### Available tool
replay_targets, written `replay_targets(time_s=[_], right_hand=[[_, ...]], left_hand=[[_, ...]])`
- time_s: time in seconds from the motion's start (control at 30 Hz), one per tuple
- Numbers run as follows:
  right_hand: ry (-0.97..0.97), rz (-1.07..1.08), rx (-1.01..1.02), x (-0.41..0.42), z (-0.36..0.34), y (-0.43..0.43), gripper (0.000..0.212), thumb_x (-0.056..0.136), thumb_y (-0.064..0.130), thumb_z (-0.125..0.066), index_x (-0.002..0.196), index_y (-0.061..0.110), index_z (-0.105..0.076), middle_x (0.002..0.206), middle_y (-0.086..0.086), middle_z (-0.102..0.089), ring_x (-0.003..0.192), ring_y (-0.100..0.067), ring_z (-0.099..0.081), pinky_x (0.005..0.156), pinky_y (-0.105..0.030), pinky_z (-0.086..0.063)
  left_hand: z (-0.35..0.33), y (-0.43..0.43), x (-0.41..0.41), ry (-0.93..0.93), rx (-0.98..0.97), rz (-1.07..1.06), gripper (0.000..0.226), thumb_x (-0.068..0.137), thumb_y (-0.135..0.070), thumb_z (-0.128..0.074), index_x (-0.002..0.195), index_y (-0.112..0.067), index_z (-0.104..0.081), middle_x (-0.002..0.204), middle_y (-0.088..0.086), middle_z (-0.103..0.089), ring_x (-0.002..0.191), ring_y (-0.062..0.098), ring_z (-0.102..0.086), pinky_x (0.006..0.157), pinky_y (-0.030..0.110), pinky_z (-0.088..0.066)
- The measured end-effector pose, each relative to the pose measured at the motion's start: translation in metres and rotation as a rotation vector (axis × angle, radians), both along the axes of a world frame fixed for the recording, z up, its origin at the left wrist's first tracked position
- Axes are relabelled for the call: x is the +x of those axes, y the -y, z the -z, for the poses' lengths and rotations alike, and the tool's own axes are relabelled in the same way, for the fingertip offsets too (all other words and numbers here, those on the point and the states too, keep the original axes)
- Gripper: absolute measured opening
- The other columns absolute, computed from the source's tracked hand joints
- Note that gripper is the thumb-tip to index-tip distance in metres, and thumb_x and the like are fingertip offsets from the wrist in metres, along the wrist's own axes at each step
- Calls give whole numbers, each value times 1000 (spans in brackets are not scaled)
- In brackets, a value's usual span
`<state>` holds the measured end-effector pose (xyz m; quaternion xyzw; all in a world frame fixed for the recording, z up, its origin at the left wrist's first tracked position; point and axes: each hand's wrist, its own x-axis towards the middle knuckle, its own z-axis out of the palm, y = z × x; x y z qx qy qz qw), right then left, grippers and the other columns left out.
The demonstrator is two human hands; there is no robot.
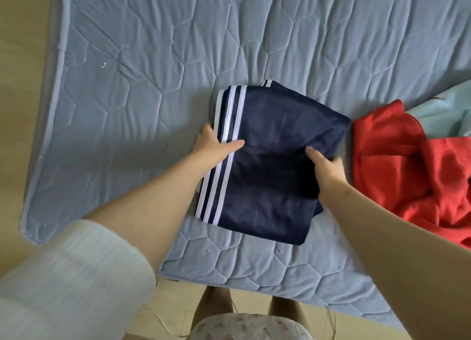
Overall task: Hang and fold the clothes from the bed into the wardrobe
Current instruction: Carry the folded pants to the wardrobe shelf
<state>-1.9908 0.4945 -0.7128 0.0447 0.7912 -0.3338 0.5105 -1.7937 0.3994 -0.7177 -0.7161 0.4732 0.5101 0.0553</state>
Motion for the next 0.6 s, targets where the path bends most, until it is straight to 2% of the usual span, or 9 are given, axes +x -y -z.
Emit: replay_targets(time_s=[0.13, 0.27, 0.3, 0.33, 0.37, 0.4, 0.43, 0.53, 0.6], right_hand=[[260, -128, 168, 7, 0, -19, 37, 71, 43, -76, 94, 21, -58, 88, -1, -68, 78, -20, -66, 57, -29, -50], [509, -193, 235, 11, -6, -32, 47, 67, 45, -77, 103, 17, -66, 91, -7, -74, 81, -25, -71, 62, -34, -54], [534, -191, 227, 12, -9, -35, 48, 68, 44, -76, 105, 15, -66, 92, -7, -74, 82, -25, -71, 63, -34, -54], [538, -180, 212, 13, -13, -37, 48, 69, 42, -76, 107, 15, -66, 93, -7, -74, 83, -25, -71, 64, -34, -54], [534, -167, 192, 14, -20, -37, 47, 69, 40, -76, 108, 16, -66, 93, -7, -74, 83, -24, -71, 63, -33, -53], [528, -157, 168, 15, -29, -36, 46, 70, 39, -76, 108, 16, -65, 93, -6, -74, 82, -24, -71, 62, -32, -53], [523, -152, 146, 17, -39, -34, 44, 71, 37, -75, 108, 16, -65, 92, -6, -74, 80, -23, -72, 61, -31, -54], [504, -169, 75, 25, -79, -15, 41, 73, 33, -73, 108, 15, -65, 92, -8, -74, 77, -24, -72, 57, -31, -55], [469, -198, 15, 31, -110, 4, 36, 76, 30, -72, 107, 13, -65, 91, -10, -74, 74, -25, -72, 53, -32, -55]], left_hand=[[0, -21, 18, -74, 266, -94, 97, 72, -57, -69, 145, -15, -20, 152, 2, -25, 137, 23, -28, 102, 33, -28], [-13, -38, 31, -217, 458, -222, 81, 68, -52, -72, 135, -18, -43, 145, 1, -38, 136, 20, -31, 109, 33, -20], [-17, -40, 35, -248, 491, -258, 77, 64, -50, -73, 130, -16, -51, 138, 1, -48, 130, 22, -40, 110, 34, -26], [-24, -42, 39, -270, 518, -291, 71, 62, -48, -73, 122, -15, -59, 126, 4, -60, 118, 23, -54, 104, 34, -37], [-33, -42, 43, -306, 530, -325, 58, 63, -45, -73, 111, -14, -66, 109, 6, -69, 101, 23, -65, 90, 32, -50], [-44, -41, 47, -352, 526, -349, 43, 65, -41, -72, 99, -14, -70, 94, 7, -73, 85, 22, -70, 74, 28, -55], [-54, -40, 52, -383, 509, -369, 35, 64, -38, -71, 90, -15, -72, 87, 7, -74, 77, 22, -71, 67, 27, -55], [-95, -31, 66, -429, 419, -407, 41, 51, -36, -71, 85, -13, -72, 89, 10, -74, 80, 24, -70, 78, 33, -52], [-129, -22, 74, -465, 374, -433, 39, 54, -35, -70, 86, -14, -72, 89, 10, -74, 78, 24, -71, 76, 33, -52]])
